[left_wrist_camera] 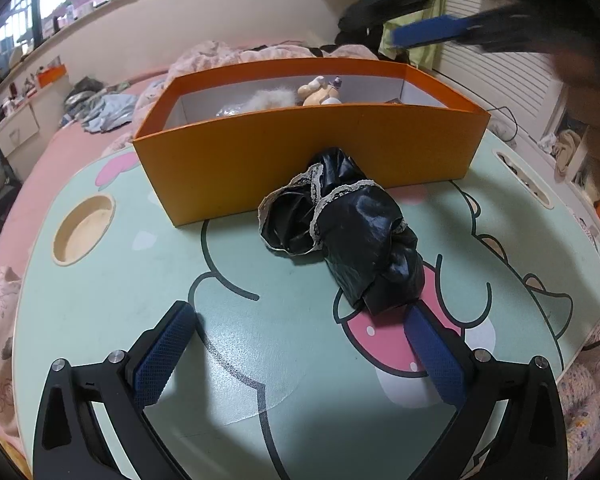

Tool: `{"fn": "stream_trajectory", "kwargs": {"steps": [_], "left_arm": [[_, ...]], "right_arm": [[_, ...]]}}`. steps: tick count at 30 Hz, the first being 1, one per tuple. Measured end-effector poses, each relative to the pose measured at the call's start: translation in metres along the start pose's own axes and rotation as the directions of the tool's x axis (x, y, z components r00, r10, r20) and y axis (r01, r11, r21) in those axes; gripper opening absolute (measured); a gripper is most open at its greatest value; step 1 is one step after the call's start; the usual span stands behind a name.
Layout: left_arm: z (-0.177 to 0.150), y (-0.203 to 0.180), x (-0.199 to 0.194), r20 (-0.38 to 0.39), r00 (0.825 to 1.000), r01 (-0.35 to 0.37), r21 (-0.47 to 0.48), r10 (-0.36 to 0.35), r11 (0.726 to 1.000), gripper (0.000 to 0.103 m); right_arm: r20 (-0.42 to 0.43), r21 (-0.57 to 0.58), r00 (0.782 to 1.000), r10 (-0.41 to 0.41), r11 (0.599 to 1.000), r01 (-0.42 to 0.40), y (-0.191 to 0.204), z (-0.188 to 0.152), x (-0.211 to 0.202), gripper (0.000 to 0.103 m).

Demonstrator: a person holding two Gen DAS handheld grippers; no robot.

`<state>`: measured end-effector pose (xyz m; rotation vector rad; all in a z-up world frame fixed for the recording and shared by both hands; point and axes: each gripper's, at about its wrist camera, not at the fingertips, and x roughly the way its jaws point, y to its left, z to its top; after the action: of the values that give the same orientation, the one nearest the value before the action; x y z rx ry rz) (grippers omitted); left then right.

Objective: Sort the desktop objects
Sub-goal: 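Reach into the orange box and grasp the white figurine with the right gripper, then carry the figurine out and set it beside the black bag, right gripper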

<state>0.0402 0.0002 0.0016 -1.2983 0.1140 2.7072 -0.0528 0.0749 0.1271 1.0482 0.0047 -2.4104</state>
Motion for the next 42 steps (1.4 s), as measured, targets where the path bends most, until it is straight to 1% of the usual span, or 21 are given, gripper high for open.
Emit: {"fn": "stream_trajectory", "kwargs": {"steps": [3,5,8,9,11,14,16,18,20,22,23,24,25,27,30,31,32,34,36,39,42], "left_arm": [[0.001,0.000,0.000,0.001,1.000,0.002,0.001,-0.002,1.000,0.103],[0.001,-0.001,0.000,0.001,1.000,0.002,0.000,-0.002,1.000,0.103],[0.001,-0.002,0.000,0.001,1.000,0.001,-0.001,-0.001,1.000,0.103],[0.002,-0.002,0.000,0.001,1.000,0.002,-0.001,-0.002,1.000,0.103],[0.002,-0.002,0.001,0.001,1.000,0.003,-0.001,-0.003,1.000,0.103],[0.003,-0.003,0.002,0.001,1.000,0.003,-0.002,-0.003,1.000,0.103],[0.003,-0.003,0.002,0.001,1.000,0.003,-0.002,-0.003,1.000,0.103],[0.003,-0.003,0.002,0.001,1.000,0.002,-0.002,-0.002,1.000,0.103],[0.003,-0.002,0.002,0.001,1.000,0.002,-0.002,-0.002,1.000,0.103],[0.003,-0.002,0.002,0.001,1.000,0.003,-0.002,-0.003,1.000,0.103],[0.003,-0.002,0.002,0.001,1.000,0.004,-0.002,-0.004,1.000,0.103],[0.003,-0.003,0.002,0.001,1.000,0.003,-0.002,-0.003,1.000,0.103],[0.003,-0.003,0.002,0.001,1.000,0.003,-0.002,-0.003,1.000,0.103],[0.003,-0.003,0.002,0.001,1.000,0.002,-0.002,-0.002,1.000,0.103],[0.003,-0.003,0.003,0.000,1.000,0.002,-0.003,-0.002,1.000,0.103],[0.003,-0.003,0.003,0.000,1.000,0.004,-0.005,-0.004,1.000,0.103],[0.003,-0.004,0.003,0.001,1.000,0.004,-0.005,-0.004,1.000,0.103],[0.004,-0.004,0.002,0.001,1.000,0.004,-0.004,-0.004,1.000,0.103],[0.004,-0.005,0.003,0.002,1.000,0.004,-0.006,-0.004,1.000,0.103],[0.004,-0.005,0.003,0.001,1.000,0.003,-0.006,-0.003,1.000,0.103],[0.004,-0.005,0.003,0.001,1.000,0.003,-0.006,-0.003,1.000,0.103]], "right_arm": [[-0.116,0.060,0.992,0.053,0.997,-0.047,-0.004,0.014,0.046,0.043],[-0.162,0.098,0.982,0.096,0.992,-0.080,-0.007,0.013,0.065,0.043],[-0.219,0.136,0.973,0.075,0.990,-0.046,-0.007,0.012,0.092,0.041],[-0.234,0.141,0.970,0.066,0.989,-0.033,-0.008,0.007,0.096,0.034],[-0.251,0.130,0.965,0.077,0.991,-0.046,-0.005,0.006,0.101,0.034],[-0.240,0.096,0.968,0.071,0.994,-0.049,-0.001,0.003,0.107,0.006],[-0.244,0.144,0.963,0.110,0.987,-0.076,-0.010,0.004,0.108,0.001],[-0.223,0.204,0.964,0.147,0.974,-0.101,-0.020,0.005,0.101,0.001],[-0.229,0.263,0.963,0.143,0.961,-0.081,-0.029,0.007,0.095,0.003],[-0.224,0.317,0.957,0.183,0.943,-0.106,-0.033,0.009,0.094,0.020],[-0.221,0.334,0.953,0.207,0.934,-0.125,-0.033,0.011,0.094,0.024],[-0.225,0.337,0.950,0.217,0.932,-0.132,-0.032,0.013,0.096,0.035],[-0.232,0.330,0.948,0.216,0.934,-0.132,-0.029,0.013,0.097,0.045],[-0.245,0.302,0.950,0.192,0.946,-0.113,-0.021,0.015,0.102,0.059],[-0.304,0.227,0.948,0.090,0.974,-0.019,-0.005,0.011,0.119,0.059],[-0.319,0.214,0.944,0.079,0.977,-0.009,-0.001,0.010,0.124,0.054],[-0.346,0.212,0.935,0.075,0.977,0.000,0.001,0.007,0.129,0.052],[-0.330,0.255,0.936,0.122,0.966,-0.036,-0.001,0.007,0.130,0.041],[-0.324,0.274,0.932,0.162,0.959,-0.071,-0.004,0.007,0.129,0.036],[-0.248,0.249,0.955,0.163,0.963,-0.100,-0.007,0.011,0.112,0.035],[-0.129,0.259,0.970,0.207,0.951,-0.169,-0.009,0.019,0.073,0.035]]}}
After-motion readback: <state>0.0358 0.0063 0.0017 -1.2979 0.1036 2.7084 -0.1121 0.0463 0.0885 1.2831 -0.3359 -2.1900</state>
